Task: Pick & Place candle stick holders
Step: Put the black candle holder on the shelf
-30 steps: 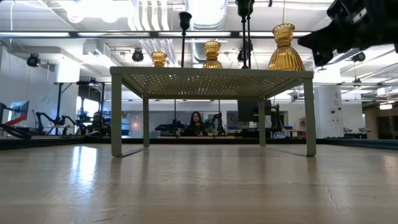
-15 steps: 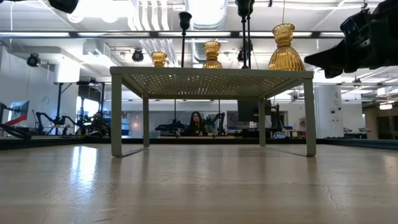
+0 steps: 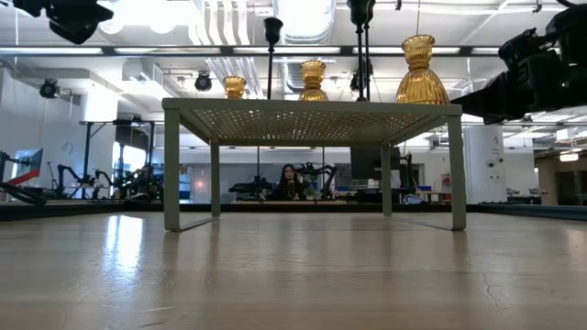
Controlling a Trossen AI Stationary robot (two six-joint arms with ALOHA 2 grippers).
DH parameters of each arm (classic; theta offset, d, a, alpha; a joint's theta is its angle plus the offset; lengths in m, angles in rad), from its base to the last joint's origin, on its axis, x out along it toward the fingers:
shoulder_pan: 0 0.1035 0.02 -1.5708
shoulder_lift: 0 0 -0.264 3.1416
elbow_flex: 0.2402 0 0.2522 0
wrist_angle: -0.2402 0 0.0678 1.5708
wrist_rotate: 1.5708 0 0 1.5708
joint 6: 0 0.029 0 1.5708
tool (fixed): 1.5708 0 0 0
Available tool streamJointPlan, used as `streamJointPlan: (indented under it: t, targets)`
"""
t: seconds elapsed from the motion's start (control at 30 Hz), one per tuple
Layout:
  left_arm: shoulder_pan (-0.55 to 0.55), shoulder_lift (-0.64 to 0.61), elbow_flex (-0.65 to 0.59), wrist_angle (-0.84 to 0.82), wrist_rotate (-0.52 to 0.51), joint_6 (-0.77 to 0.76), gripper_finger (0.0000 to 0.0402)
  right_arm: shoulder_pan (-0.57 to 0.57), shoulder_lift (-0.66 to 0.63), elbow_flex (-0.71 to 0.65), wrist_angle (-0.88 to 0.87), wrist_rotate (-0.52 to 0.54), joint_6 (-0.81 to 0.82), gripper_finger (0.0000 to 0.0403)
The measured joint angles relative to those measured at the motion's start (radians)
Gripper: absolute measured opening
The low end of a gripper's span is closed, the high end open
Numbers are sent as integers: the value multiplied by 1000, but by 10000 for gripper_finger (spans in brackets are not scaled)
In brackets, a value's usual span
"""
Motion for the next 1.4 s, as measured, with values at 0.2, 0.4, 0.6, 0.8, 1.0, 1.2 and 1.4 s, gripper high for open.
streamJointPlan:
  t: [0.2, 0.4, 0.6, 0.8, 1.0, 1.2, 1.4]
  targets:
    - [0, -44, 20, -168, 15, -171, 149, 0, 7, 0, -1, -1, 0, 8]
    - [-2, -76, -28, -207, 94, -315, 149, 0, 7, 0, -1, -1, 0, 8]
    - [-5, -80, -58, -279, 169, -431, 149, 0, 7, 0, -1, -2, 0, 9]
    - [-7, -101, -51, -448, 222, -560, 132, 0, 7, 0, -1, -3, 0, 9]
    - [-8, -131, -61, -435, 373, -629, 110, 0, 7, 0, -1, -3, 0, 9]
    - [-8, -145, -109, -337, 471, -622, 97, 0, 7, 0, -1, -3, 0, 9]
    - [-16, -153, -182, -292, 517, -675, 96, 0, 7, 0, -1, -3, 0, 9]
